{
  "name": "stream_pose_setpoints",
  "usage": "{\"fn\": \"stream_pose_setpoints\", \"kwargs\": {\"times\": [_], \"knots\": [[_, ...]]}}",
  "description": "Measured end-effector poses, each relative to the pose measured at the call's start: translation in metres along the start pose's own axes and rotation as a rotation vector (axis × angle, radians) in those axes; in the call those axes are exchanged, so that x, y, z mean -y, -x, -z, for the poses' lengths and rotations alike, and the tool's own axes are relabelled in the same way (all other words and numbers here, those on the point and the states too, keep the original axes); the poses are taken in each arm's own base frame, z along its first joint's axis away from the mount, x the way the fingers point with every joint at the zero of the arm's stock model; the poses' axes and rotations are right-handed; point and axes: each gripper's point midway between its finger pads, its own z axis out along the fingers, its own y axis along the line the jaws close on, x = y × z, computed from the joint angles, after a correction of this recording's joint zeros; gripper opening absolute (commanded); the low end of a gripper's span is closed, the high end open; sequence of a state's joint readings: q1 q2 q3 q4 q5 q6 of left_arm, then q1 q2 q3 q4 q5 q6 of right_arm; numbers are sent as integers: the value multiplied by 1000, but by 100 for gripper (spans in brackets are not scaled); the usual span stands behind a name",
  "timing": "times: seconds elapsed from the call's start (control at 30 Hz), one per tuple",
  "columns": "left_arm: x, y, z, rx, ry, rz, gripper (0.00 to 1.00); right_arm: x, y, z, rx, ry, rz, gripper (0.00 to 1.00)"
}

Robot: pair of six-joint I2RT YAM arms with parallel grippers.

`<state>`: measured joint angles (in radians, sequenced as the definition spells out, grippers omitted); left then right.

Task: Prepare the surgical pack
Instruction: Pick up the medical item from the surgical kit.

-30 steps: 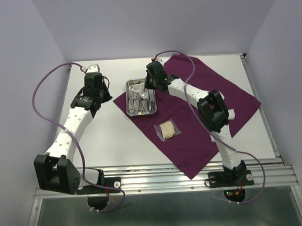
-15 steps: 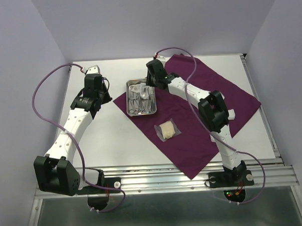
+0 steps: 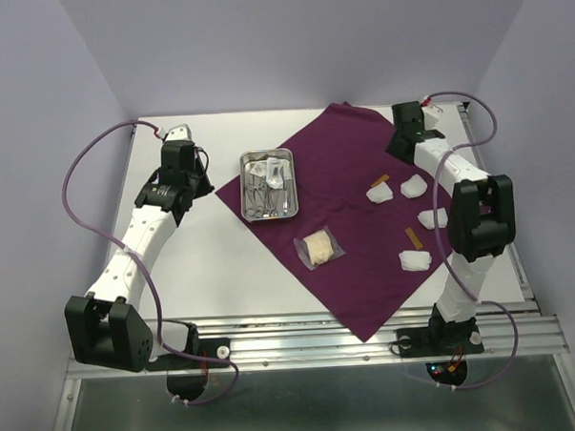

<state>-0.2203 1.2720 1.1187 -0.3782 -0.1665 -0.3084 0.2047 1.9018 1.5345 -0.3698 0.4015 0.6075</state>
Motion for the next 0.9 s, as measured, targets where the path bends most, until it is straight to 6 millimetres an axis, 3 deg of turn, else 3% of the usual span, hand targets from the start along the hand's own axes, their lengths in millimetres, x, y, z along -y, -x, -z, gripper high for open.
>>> {"fn": "stream_pose_setpoints", "kwargs": {"times": [0.03,0.1,0.17,0.3,0.57,0.7,0.9], "knots": [[0,-1,-1,-2,-1,0,33,25,0,-9,-16,-59,-15,44],[1,-2,-2,-9,-1,-2,33,58,-8,-18,-57,-135,-30,44],[1,-4,-4,-16,-1,-3,33,66,-16,-20,-86,-157,-27,45],[1,-5,-5,-20,-1,-4,33,62,-36,-26,-144,-148,-18,50],[1,-5,-5,-21,0,-4,33,61,-81,-50,-272,-133,-16,51],[1,-5,-5,-21,0,-4,33,53,-82,-54,-280,-106,-30,49],[1,-5,-5,-21,0,-4,33,48,-84,-57,-288,-83,-43,34]]}}
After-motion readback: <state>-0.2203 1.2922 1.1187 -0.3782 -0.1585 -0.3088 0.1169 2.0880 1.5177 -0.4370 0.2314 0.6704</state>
